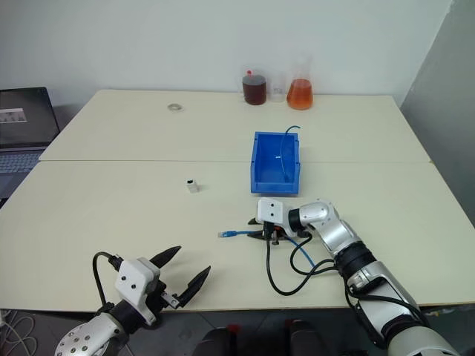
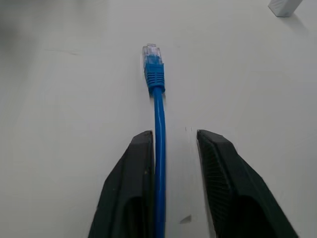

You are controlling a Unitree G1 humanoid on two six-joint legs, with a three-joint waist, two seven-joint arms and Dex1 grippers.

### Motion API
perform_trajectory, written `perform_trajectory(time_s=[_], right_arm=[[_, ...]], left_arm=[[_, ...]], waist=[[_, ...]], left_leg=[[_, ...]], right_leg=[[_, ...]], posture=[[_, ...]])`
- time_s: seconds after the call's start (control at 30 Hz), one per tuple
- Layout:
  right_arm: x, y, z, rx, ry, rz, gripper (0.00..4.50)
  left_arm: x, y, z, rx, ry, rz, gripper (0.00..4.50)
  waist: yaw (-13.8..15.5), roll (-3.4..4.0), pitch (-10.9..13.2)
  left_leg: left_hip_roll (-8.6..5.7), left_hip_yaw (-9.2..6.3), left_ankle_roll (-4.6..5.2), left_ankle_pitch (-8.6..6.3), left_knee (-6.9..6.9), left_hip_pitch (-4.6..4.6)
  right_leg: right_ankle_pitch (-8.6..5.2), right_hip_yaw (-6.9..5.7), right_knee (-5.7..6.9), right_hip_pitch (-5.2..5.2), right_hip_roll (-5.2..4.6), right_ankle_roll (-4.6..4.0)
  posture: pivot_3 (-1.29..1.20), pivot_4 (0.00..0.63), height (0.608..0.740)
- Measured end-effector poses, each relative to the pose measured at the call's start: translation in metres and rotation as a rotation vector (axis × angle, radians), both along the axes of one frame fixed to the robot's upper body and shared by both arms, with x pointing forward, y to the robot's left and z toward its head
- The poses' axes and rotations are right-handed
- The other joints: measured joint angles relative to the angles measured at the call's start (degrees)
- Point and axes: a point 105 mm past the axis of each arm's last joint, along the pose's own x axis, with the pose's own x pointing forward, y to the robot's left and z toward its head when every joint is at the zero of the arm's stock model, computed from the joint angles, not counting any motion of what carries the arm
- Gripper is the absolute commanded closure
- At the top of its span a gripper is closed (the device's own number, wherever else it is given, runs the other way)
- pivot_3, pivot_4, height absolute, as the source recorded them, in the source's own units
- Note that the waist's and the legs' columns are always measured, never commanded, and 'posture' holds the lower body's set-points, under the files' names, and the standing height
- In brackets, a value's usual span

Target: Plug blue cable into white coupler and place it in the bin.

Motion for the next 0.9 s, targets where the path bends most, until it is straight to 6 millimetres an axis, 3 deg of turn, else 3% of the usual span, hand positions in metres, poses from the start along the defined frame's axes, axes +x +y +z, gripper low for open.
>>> perform_trajectory(time_s=[0.17, 0.3, 0.4, 0.5, 0.7, 0.9], right_arm=[[-0.003, -0.009, 0.003, 0.007, 0.035, -0.017, 0.94], [-0.02, -0.027, 0.014, 0.035, 0.145, -0.031, 0.04], [-0.03, -0.037, 0.044, 0.101, 0.216, -0.074, 0.02], [-0.037, -0.045, 0.065, 0.151, 0.213, -0.121, 0.02], [-0.069, -0.064, 0.053, 0.133, 0.246, -0.18, 0.02], [-0.076, -0.066, 0.061, 0.15, 0.22, -0.25, 0.02]], left_arm=[[0.002, 0.004, 0.0, 0.034, 0.005, -0.036, 0.0], [0.017, 0.028, -0.003, 0.104, 0.036, -0.08, 0.0], [0.035, 0.047, 0.0, 0.181, 0.042, -0.15, 0.0], [0.049, 0.045, 0.006, 0.185, 0.036, -0.25, 0.0], [0.088, 0.023, 0.012, 0.213, 0.067, -0.544, 0.0], [0.108, 0.005, 0.0, 0.273, 0.122, -0.748, 0.0]], waist=[[0.1, 0.02, 0.0], [0.4, 0.18, 0.1], [0.3, 0.25, 0.2], [0.2, 0.25, 0.2], [0.5, 0.24, 0.2], [-0.7, 0.22, 0.2]], left_leg=[[-0.01, -0.05, 0.0, 0.0, 0.0, -0.02], [-0.01, -0.12, 0.0, 0.0, 0.01, -0.06], [0.01, -0.2, 0.0, 0.0, 0.0, -0.07], [0.01, -0.18, 0.0, 0.0, -0.04, -0.08], [-0.04, -0.24, 0.0, 0.0, -0.02, -0.21], [0.06, -0.26, 0.0, 0.0, -0.04, -0.18]], right_leg=[[-0.01, -0.06, 0.0, 0.0, 0.0, -0.02], [-0.04, -0.15, 0.01, -0.01, 0.0, -0.04], [-0.06, -0.24, 0.03, -0.02, 0.03, -0.07], [-0.09, -0.26, 0.02, -0.03, 0.04, -0.1], [-0.12, -0.36, -0.01, -0.04, 0.03, -0.13], [-0.14, -0.34, 0.05, -0.09, 0.19, -0.12]], posture=[[0.0, 0.15, 0.74], [0.0, 0.15, 0.74], [0.0, 0.15, 0.74], [0.0, 0.15, 0.74], [0.0, 0.15, 0.74], [0.0, 0.15, 0.74]])
